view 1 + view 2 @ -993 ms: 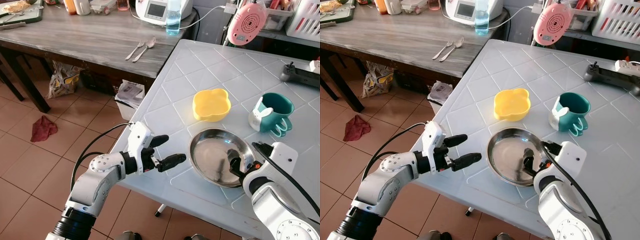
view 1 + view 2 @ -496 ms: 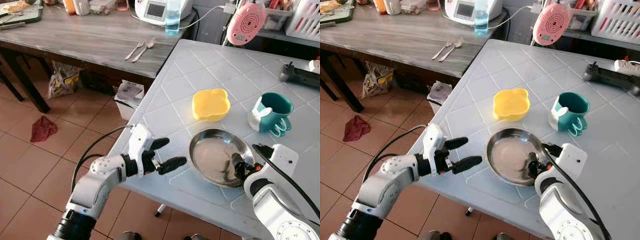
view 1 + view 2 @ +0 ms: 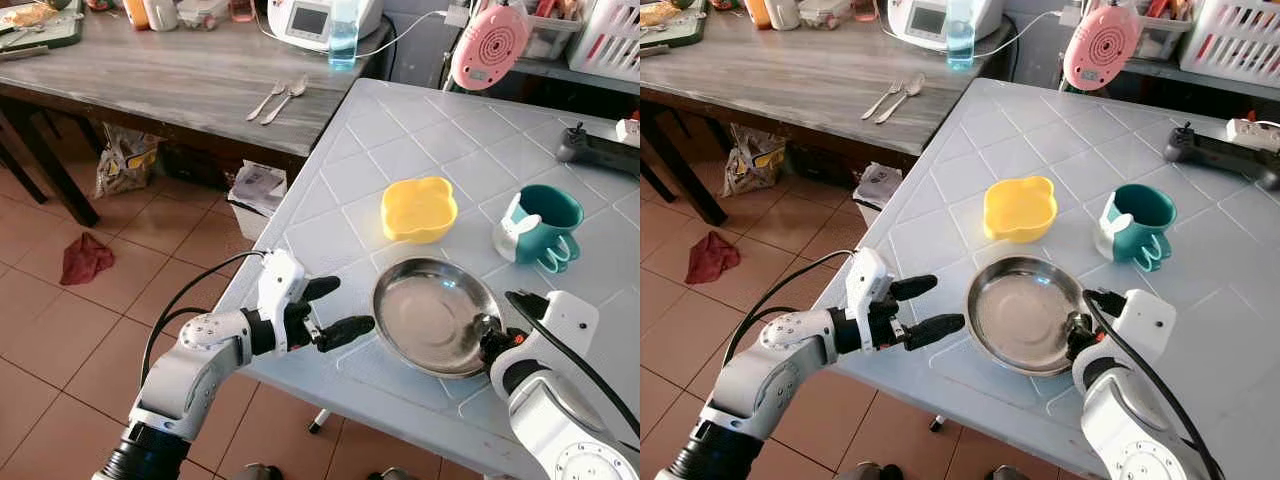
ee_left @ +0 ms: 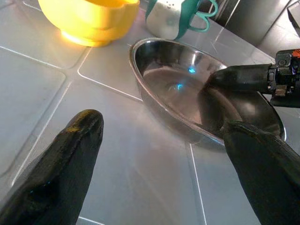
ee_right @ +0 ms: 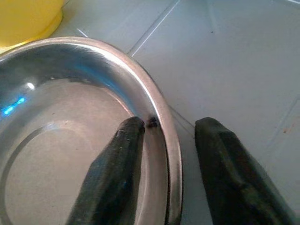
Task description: Setting the table
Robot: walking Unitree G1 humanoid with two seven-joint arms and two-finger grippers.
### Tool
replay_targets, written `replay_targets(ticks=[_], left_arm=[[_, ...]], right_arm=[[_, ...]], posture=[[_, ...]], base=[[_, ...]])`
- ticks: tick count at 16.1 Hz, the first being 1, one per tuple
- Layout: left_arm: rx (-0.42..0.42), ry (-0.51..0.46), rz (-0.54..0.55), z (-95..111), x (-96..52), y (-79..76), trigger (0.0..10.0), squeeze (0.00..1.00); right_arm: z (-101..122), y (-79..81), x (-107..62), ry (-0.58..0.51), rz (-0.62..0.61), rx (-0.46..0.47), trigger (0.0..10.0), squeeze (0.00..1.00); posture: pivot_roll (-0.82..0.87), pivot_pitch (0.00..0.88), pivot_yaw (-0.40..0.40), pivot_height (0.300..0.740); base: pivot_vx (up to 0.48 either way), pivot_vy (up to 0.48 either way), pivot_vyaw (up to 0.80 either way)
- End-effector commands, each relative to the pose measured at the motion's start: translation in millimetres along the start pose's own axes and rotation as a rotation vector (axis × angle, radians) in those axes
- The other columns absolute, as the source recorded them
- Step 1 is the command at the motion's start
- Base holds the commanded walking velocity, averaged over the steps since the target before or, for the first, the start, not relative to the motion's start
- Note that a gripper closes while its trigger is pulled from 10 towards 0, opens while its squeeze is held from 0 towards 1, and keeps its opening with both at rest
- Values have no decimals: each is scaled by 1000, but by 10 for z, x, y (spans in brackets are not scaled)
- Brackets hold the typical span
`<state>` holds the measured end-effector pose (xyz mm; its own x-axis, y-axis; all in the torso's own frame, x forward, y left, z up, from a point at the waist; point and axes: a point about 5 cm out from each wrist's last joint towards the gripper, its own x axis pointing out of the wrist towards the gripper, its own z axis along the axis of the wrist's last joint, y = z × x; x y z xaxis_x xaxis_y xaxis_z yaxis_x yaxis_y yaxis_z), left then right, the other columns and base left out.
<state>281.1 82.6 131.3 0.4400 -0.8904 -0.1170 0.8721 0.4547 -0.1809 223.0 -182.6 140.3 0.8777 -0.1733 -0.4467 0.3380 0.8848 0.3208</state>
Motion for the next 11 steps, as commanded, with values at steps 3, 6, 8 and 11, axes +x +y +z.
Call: replay_targets(ticks=[3, 6, 8, 11], left_arm=[[9, 13, -25, 7, -4, -58, 10000, 0], [9, 13, -26, 14, -5, -70, 10000, 0], [9, 14, -26, 13, -6, -74, 10000, 0], [9, 17, -26, 17, -7, -80, 10000, 0]], right_arm=[[-119, 2, 8, 67, 13, 1, 0, 0], [-123, 5, 0, 69, 17, 4, 0, 0], [-124, 1, -2, 69, 15, 6, 0, 0], [-123, -12, -1, 68, 10, 22, 0, 0]], posture=[[-19, 145, -9, 714], [-20, 148, -11, 714], [-20, 149, -11, 714], [-21, 151, -10, 714]], base=[[0, 0, 0], [0, 0, 0], [0, 0, 0], [0, 0, 0]])
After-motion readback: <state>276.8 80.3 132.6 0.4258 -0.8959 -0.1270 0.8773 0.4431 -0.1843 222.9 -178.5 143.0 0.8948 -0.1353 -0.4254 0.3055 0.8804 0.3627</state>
